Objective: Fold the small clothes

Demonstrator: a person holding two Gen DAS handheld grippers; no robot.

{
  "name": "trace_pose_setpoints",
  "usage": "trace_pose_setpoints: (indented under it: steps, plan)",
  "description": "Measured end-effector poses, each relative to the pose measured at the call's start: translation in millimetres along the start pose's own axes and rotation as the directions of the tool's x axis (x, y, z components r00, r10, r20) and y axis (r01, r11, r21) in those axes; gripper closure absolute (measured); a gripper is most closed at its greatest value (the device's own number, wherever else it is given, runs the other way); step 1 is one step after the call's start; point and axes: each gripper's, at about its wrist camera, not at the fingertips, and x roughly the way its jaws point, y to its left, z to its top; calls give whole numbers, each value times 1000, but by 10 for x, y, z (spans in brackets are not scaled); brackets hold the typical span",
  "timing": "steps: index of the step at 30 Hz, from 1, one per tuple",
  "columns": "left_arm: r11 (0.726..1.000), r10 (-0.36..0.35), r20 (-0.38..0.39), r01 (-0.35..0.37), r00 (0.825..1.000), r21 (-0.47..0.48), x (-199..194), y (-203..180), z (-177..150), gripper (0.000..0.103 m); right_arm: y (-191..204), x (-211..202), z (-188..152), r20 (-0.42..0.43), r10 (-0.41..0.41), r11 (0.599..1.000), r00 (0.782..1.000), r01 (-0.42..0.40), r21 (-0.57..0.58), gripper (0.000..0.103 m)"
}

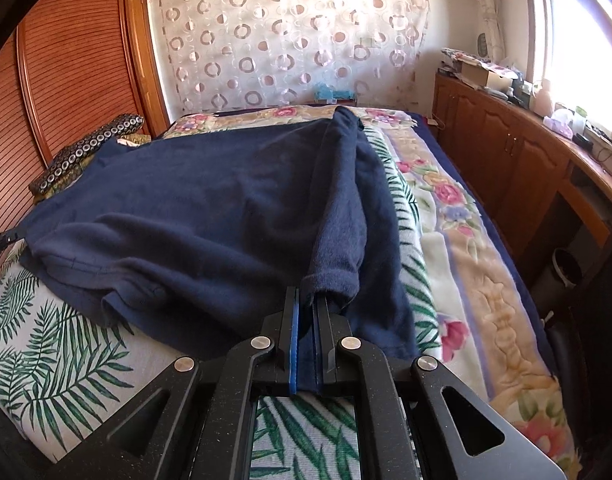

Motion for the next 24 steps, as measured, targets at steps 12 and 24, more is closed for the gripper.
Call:
trace_pose_setpoints:
  steps: [12,24]
  plan:
    - [1000,-23,-86,22,996,-11,65,51,-262,84,61,13,-17,-38,-27,999,999,26,-31,97]
    - [999,-16,-48,17,999,31,-14,105,-368,84,6,7,-49,-41,-36,999,999,34,-38,77]
